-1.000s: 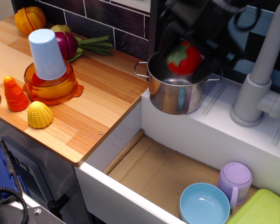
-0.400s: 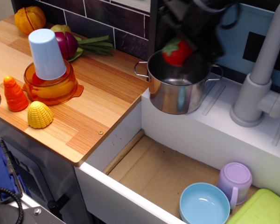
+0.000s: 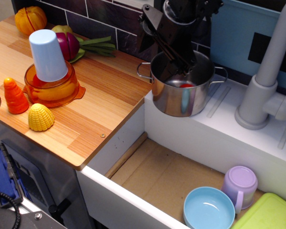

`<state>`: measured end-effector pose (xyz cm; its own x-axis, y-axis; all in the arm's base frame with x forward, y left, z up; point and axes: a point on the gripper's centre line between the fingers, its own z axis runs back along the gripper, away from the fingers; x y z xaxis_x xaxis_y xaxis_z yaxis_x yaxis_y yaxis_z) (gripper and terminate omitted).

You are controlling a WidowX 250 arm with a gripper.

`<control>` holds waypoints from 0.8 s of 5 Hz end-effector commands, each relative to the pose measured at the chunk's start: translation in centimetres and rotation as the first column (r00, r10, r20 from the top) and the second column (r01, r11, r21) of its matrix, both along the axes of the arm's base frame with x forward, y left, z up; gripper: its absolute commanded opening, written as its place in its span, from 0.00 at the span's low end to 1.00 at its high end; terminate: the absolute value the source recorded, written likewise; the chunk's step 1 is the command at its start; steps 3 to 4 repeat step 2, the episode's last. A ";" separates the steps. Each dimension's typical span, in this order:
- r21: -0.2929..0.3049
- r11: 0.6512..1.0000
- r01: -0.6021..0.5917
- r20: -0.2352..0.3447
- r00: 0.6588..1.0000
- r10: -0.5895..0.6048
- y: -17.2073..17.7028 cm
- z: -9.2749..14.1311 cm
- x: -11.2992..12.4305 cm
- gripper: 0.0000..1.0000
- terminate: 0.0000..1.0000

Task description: Put strawberry in pot

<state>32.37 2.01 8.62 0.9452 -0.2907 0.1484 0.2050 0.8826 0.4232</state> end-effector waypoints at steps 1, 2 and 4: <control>-0.006 1.000 0.000 0.062 0.998 0.000 0.3 1.8 0.4 1.00 0.00; -0.006 1.000 0.000 0.062 0.998 0.000 0.3 1.8 0.4 1.00 1.00; -0.006 1.000 0.000 0.062 0.998 0.000 0.3 1.8 0.4 1.00 1.00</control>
